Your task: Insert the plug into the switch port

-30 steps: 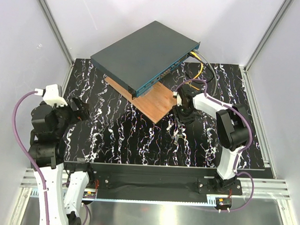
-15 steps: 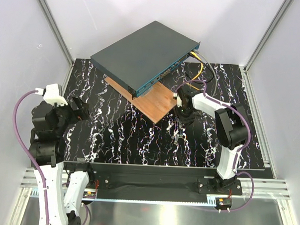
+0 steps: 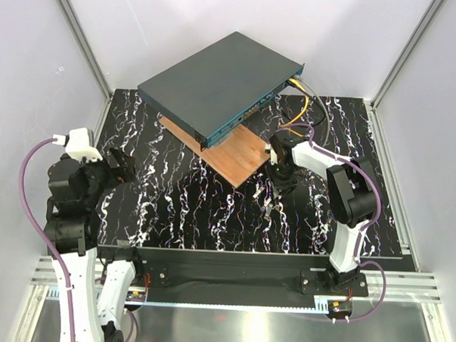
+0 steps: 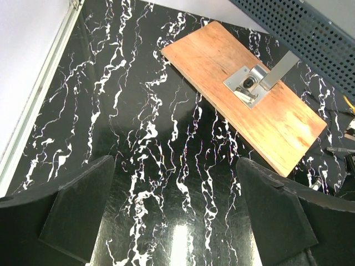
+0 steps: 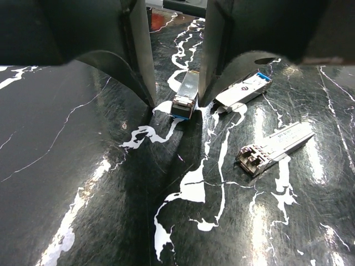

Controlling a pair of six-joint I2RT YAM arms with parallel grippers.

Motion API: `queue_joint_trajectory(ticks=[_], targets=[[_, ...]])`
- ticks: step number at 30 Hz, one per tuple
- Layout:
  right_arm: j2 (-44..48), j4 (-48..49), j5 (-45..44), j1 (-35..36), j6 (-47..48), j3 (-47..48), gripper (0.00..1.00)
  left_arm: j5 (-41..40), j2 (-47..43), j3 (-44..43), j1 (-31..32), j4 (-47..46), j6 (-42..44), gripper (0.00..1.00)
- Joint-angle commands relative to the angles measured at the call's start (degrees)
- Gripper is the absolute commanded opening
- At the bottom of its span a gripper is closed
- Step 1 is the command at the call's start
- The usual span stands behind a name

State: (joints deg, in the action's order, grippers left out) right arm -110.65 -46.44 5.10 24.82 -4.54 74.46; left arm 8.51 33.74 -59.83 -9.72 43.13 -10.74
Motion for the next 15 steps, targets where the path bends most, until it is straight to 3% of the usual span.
queue_joint_trajectory(ticks=[1, 9, 15], targets=[[0.44, -0.5, -0.27, 0.49, -1.96, 0.52, 0.43, -0.25, -0.51, 0.33, -0.13, -3.41, 0.72, 0.99], [-2.02, -1.2, 1.31, 0.49, -1.7, 1.47, 0.31, -0.26, 3.07, -3.26, -0.13, -2.01, 3.01, 0.99], [1.39, -1.73, 3.77, -1.35, -1.09, 2.54, 0.04, 7.91, 4.59, -7.4, -0.13, 1.6, 8.19, 0.99]])
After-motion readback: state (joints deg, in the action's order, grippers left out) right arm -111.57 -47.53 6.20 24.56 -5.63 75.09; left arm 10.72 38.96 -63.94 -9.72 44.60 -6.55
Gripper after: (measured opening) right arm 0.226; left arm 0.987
